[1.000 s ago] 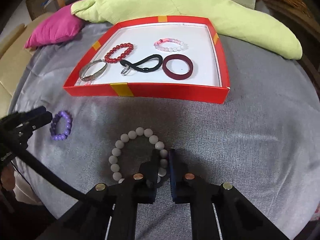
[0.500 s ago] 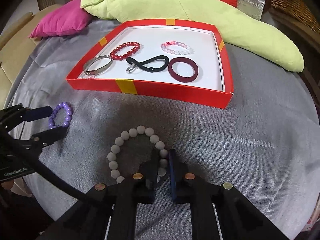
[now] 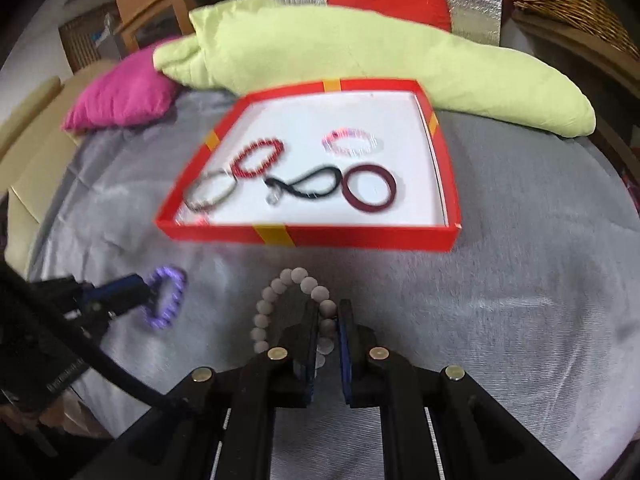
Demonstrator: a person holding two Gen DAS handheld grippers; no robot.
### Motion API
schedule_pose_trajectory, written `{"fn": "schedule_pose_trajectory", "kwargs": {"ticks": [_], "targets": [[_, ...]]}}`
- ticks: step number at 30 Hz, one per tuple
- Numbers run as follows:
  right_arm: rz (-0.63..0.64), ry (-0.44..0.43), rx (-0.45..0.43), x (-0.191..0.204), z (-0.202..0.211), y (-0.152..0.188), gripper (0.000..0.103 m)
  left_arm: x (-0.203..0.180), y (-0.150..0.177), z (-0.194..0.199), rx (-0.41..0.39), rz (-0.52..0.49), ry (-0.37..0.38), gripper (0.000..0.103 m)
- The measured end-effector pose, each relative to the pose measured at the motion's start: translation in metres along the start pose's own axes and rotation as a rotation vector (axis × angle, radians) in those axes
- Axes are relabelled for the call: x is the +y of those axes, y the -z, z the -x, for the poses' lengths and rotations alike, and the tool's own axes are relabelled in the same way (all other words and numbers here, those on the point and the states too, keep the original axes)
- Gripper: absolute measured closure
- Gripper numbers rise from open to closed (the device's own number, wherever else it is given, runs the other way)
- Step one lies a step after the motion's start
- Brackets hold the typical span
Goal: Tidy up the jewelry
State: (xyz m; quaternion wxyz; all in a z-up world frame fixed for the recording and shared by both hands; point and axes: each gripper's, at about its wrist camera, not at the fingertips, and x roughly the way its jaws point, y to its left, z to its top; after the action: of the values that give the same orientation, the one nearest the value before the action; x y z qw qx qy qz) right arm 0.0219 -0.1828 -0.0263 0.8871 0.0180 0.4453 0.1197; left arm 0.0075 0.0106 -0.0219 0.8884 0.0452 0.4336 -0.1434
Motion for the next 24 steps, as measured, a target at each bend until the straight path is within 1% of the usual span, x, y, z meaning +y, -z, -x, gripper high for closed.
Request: {"fn": "schedule_pose_trajectory", "kwargs": {"ticks": [5,9,11,12,14,16,17,18,19,20,21,24], "targets": [[-0.032,-0.04,-0.035,0.006,0.005,-0.004,0.093,0.014,-0.002,0.015,-0.044,0.03,-0.006,0.096],[-0.047,-0.054,-0.029,0.005,0.004,-0.004,0.093,0.021,-0.003,0.024,-0.071,0.038,-0.018,0.096],[-0.047,-0.046,-0.01,0.004,0.0,-0.002,0.093,0.022,-0.003,0.022,-0.06,0.043,-0.007,0.096],[-0.046,-0.041,0.005,0.004,-0.003,-0.002,0.093,0.023,-0.003,0.019,-0.042,0.048,0.014,0.096],[-0.045,-0.029,0.034,0.003,-0.01,0.001,0.093,0.021,-0.001,0.015,-0.025,0.047,-0.005,0.096],[-0.05,-0.019,0.058,0.0,-0.014,0.003,0.093,0.016,0.0,0.009,0.006,0.023,-0.006,0.093],[-0.054,-0.014,0.073,-0.002,-0.017,0.004,0.093,0.014,0.001,0.006,0.024,0.014,0.002,0.088],[-0.055,-0.009,0.083,-0.003,-0.018,0.005,0.093,0.012,0.002,0.003,0.036,0.01,0.002,0.078],[-0.056,-0.004,0.094,-0.004,-0.02,0.006,0.093,0.009,0.003,0.001,0.045,0.005,0.0,0.071],[-0.055,0.005,0.113,-0.005,-0.023,0.007,0.093,0.008,0.004,0.0,0.052,0.0,-0.002,0.055],[-0.055,0.012,0.138,-0.007,-0.028,0.009,0.093,0.006,0.004,-0.002,0.058,-0.005,-0.007,0.045],[-0.045,0.013,0.141,-0.007,-0.029,0.01,0.093,0.001,0.005,-0.007,0.069,-0.004,0.002,0.04]]}}
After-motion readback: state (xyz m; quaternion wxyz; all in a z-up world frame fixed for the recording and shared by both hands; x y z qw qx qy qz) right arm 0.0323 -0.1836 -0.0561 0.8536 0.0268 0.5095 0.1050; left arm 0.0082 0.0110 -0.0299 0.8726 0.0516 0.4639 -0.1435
